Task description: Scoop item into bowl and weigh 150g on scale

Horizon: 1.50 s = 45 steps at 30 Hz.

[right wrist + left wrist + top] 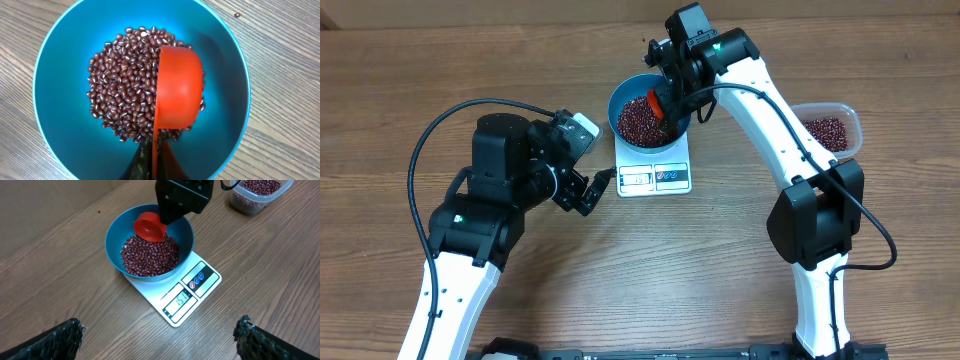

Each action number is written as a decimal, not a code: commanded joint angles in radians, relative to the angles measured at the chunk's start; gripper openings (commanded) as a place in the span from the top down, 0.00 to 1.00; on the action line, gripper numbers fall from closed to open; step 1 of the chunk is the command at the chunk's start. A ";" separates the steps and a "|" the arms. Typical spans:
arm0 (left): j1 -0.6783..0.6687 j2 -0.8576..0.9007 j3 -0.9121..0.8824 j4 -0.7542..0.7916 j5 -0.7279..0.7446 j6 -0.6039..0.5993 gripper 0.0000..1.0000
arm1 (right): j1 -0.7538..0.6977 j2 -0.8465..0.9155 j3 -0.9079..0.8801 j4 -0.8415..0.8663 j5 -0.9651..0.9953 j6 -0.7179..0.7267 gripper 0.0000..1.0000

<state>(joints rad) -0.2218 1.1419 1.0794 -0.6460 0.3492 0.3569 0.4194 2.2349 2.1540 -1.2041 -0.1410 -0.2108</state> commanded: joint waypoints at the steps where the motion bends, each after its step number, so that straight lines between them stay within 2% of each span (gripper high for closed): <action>1: 0.005 0.003 -0.002 0.003 0.014 -0.014 0.00 | 0.000 0.000 0.007 0.010 0.009 -0.007 0.96; 21: 0.005 0.003 -0.002 0.003 0.014 -0.014 0.00 | 0.001 0.000 -0.029 0.003 -0.023 -0.003 0.96; 39: 0.005 0.003 -0.002 0.003 0.014 -0.014 0.00 | -0.028 -0.010 -0.006 -0.040 -0.219 0.004 0.96; 45: 0.005 0.003 -0.002 0.003 0.014 -0.014 0.00 | -0.049 -0.065 0.040 -0.050 -0.220 0.004 0.96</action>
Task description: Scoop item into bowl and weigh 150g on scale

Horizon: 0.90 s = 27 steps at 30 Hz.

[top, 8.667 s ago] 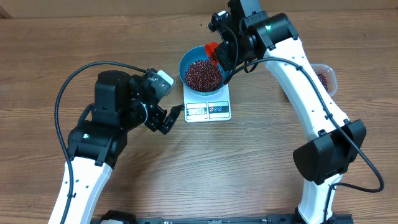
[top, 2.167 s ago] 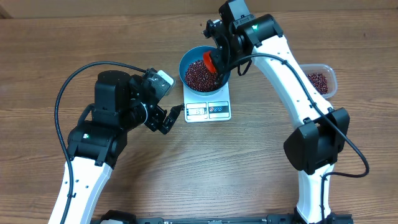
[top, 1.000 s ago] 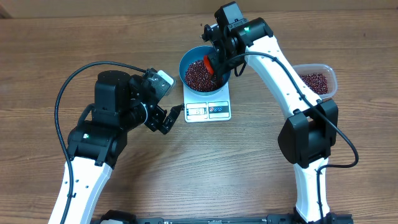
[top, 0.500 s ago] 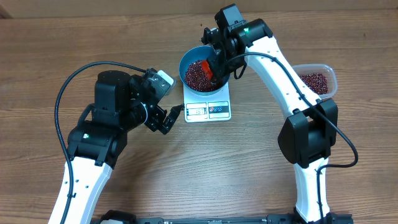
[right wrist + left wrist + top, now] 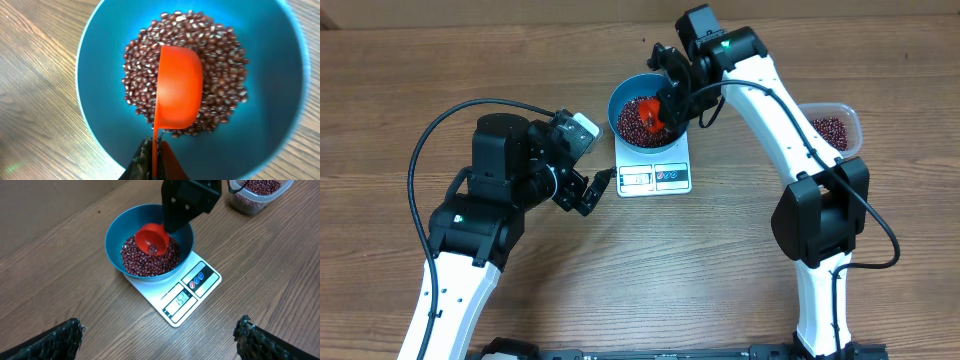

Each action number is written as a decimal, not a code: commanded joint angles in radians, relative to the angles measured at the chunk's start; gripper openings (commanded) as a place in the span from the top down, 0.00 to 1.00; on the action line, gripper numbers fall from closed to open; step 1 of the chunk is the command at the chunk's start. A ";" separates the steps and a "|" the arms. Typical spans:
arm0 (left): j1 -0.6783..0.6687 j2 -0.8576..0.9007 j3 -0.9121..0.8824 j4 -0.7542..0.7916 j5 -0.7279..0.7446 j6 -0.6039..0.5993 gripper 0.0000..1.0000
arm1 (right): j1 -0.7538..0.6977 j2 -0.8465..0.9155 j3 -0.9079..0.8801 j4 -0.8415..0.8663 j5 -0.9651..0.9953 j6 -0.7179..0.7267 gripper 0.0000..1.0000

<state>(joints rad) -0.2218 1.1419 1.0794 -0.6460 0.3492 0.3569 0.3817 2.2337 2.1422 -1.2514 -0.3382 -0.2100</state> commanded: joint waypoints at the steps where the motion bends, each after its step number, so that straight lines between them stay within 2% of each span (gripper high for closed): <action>1: 0.005 0.003 -0.002 0.003 0.014 -0.014 0.00 | -0.012 -0.071 0.059 -0.006 -0.023 0.003 0.96; 21: 0.005 0.003 -0.002 0.003 0.014 -0.014 0.01 | -0.012 -0.164 0.079 -0.029 -0.016 0.002 0.96; 27: 0.005 0.003 -0.002 0.003 0.014 -0.014 0.00 | 0.031 -0.164 0.079 -0.034 0.171 0.002 0.96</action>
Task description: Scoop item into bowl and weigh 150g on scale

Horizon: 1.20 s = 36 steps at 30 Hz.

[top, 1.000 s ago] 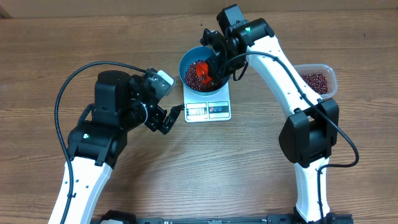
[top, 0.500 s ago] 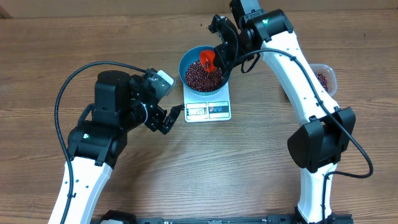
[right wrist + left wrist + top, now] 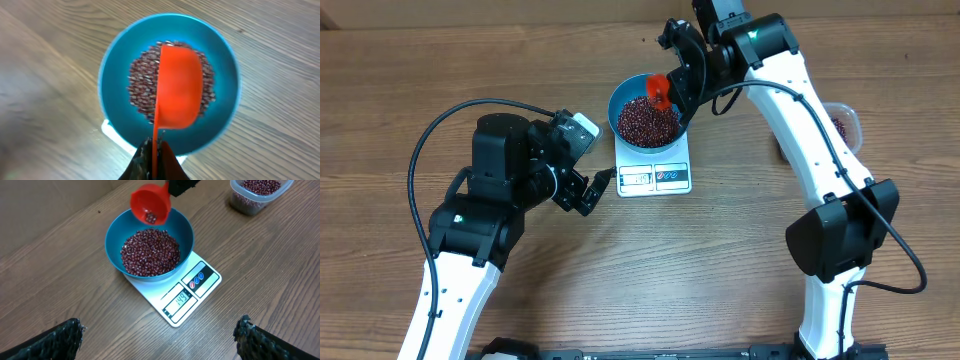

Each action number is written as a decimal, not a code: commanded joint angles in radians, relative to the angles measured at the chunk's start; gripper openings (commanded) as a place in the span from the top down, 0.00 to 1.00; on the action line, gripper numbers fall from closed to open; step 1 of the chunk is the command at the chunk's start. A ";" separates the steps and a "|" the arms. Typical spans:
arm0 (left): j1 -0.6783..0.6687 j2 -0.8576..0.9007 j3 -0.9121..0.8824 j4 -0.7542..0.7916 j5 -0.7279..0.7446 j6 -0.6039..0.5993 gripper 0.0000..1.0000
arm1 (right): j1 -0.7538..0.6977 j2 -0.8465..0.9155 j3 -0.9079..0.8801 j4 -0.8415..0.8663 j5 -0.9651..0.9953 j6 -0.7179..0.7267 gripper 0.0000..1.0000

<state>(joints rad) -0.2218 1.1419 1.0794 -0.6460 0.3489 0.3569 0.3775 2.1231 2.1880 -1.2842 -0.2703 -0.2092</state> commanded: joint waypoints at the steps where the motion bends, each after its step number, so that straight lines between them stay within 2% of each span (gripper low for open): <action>1: 0.005 0.003 -0.002 0.003 0.014 -0.013 0.00 | 0.050 -0.053 0.033 -0.004 0.133 -0.002 0.96; 5: 0.005 0.003 -0.002 0.003 0.014 -0.014 0.00 | 0.094 -0.053 0.033 -0.003 0.257 -0.007 0.96; 11: 0.005 0.003 -0.002 0.002 0.014 -0.014 0.00 | 0.088 -0.053 0.033 -0.004 0.249 -0.010 0.96; 17: 0.005 0.003 -0.002 0.003 0.014 -0.014 0.00 | 0.069 -0.053 0.033 -0.005 0.079 -0.009 0.96; 22: 0.005 0.003 -0.002 0.003 0.014 -0.014 0.00 | 0.010 -0.053 0.033 -0.006 -0.140 -0.009 0.96; 28: 0.005 0.003 -0.002 0.003 0.014 -0.014 0.00 | -0.068 -0.053 0.033 -0.020 -0.304 -0.008 0.96; 32: 0.005 0.003 -0.002 0.003 0.014 -0.014 0.00 | -0.092 -0.053 0.033 -0.023 -0.301 -0.009 0.96; 36: 0.005 0.003 -0.002 0.003 0.014 -0.014 0.00 | -0.074 -0.051 0.027 -0.006 -0.176 -0.008 0.96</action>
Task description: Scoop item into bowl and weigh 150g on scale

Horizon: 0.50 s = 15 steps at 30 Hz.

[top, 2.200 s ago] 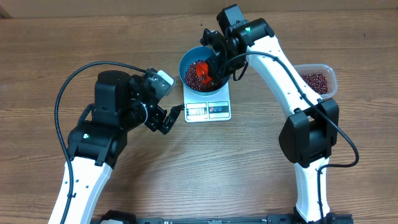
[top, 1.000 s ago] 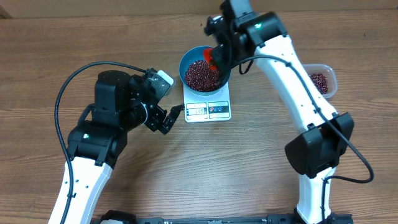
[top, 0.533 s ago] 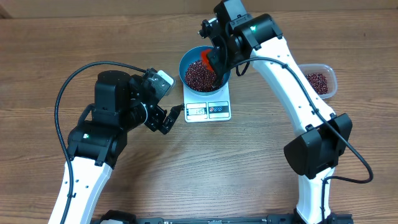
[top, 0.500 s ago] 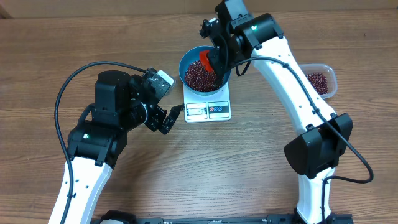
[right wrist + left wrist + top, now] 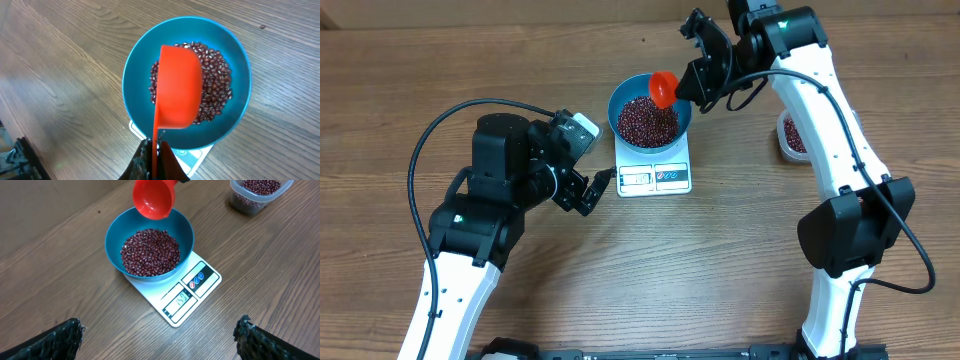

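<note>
A blue bowl (image 5: 650,121) of red beans (image 5: 150,252) stands on the white scale (image 5: 655,176), whose display (image 5: 183,298) shows digits I cannot make out surely. My right gripper (image 5: 155,150) is shut on the handle of the red scoop (image 5: 177,95), held high above the bowl's rear right rim; the scoop (image 5: 154,199) looks empty in the left wrist view. My left gripper (image 5: 160,335) stands open low over the table, left-front of the scale, with nothing between its fingers.
A clear plastic tub (image 5: 790,135) of red beans sits at the right, partly hidden by the right arm; the tub (image 5: 257,192) also shows at top right of the left wrist view. The rest is wooden table (image 5: 670,270).
The scoop went up and to the right a little, over the bowl's right rim. The few beans seen inside it before no longer show. The left arm kept still.
The scoop first lay down in the bowl's beans, the display reading about 151. It then tipped upright in the bowl holding a few beans. Then it hung lifted above the bowl's rear, the display lower, about 149. Now it hangs higher and rightward, looking empty.
</note>
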Each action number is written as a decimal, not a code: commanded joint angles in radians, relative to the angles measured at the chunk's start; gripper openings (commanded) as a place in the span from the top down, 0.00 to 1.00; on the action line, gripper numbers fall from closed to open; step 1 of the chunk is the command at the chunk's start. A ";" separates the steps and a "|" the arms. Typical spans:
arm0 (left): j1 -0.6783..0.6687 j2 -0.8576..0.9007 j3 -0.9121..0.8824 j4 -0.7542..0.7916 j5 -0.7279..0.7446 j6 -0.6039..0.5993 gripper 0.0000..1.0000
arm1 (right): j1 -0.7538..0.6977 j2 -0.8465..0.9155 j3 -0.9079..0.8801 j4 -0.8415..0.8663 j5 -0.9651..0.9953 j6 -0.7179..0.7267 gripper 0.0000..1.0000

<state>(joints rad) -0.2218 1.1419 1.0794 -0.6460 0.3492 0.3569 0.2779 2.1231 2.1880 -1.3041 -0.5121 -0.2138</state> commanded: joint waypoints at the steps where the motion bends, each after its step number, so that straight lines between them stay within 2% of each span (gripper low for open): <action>1: 0.005 0.003 -0.002 0.003 0.014 -0.014 0.00 | 0.034 -0.050 0.024 0.018 0.095 -0.004 0.96; 8: 0.005 0.003 -0.002 0.003 0.014 -0.014 0.01 | 0.128 -0.030 -0.039 0.085 0.368 -0.004 0.96; 15: 0.005 0.003 -0.002 0.003 0.014 -0.013 0.01 | 0.147 -0.019 -0.106 0.134 0.418 -0.004 0.96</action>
<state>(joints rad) -0.2218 1.1419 1.0794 -0.6460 0.3489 0.3569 0.4282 2.1231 2.1151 -1.1797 -0.1516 -0.2142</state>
